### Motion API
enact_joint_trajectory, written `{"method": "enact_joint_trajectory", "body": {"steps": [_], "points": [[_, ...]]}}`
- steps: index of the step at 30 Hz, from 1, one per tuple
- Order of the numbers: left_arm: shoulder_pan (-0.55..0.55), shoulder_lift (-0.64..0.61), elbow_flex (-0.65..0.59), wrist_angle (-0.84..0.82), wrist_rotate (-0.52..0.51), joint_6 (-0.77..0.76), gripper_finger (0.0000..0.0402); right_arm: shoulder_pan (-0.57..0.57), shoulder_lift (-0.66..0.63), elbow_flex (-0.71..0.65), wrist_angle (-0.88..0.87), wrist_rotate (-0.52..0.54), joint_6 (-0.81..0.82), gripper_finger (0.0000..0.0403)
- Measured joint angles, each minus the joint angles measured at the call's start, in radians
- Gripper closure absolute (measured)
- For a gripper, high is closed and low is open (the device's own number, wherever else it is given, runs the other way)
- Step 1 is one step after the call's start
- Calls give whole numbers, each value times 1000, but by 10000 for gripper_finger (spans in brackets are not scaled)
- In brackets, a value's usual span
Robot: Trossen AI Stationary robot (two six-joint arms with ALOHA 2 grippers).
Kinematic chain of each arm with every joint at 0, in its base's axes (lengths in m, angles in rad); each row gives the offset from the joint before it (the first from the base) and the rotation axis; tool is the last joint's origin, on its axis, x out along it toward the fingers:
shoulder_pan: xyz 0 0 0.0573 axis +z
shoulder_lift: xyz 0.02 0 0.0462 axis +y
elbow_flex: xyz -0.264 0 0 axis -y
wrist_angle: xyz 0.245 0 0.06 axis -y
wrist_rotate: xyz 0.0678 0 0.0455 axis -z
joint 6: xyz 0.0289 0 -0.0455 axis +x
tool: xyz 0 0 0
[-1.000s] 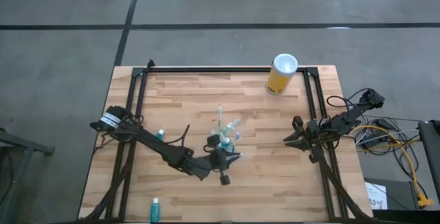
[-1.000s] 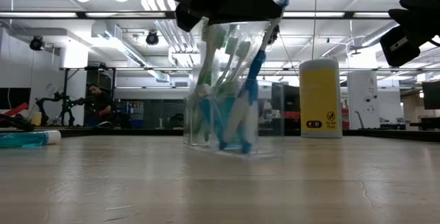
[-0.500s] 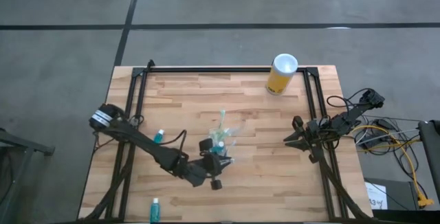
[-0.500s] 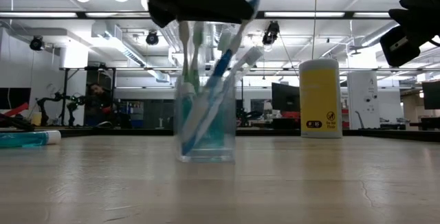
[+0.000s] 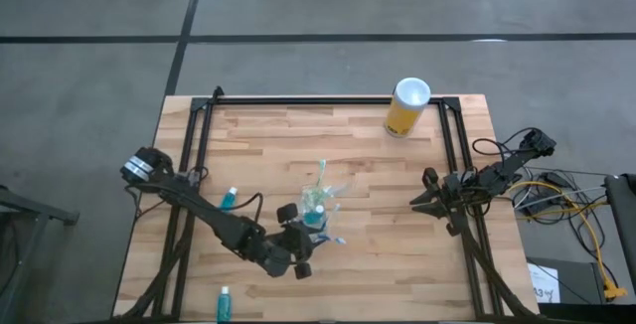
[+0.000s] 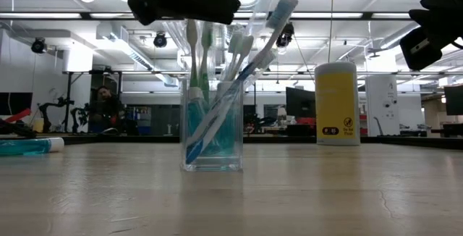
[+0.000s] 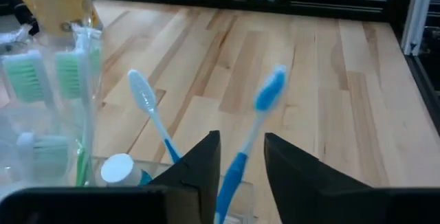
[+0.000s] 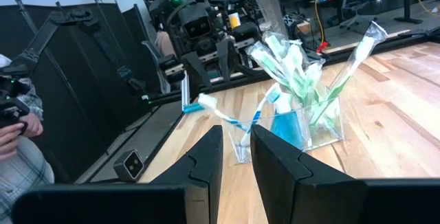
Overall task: Pick & Place toothbrushing station
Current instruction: Put the blue mouthwash into the transparent organizer
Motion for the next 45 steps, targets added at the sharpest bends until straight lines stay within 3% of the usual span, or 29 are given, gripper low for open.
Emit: {"method": "enact_joint_trajectory", "body": {"steps": [9,22,39,45], "points": [[-15,-107,0,-67,-3,19,239,0,0,0,0,0,0,327],[-57,-342,0,-407,4,-67,236,0,0,0,0,0,0,327],[-95,-408,0,-497,40,-64,236,0,0,0,0,0,0,327],[-97,-408,0,-611,216,-181,236,0,0,0,0,0,0,327]]}}
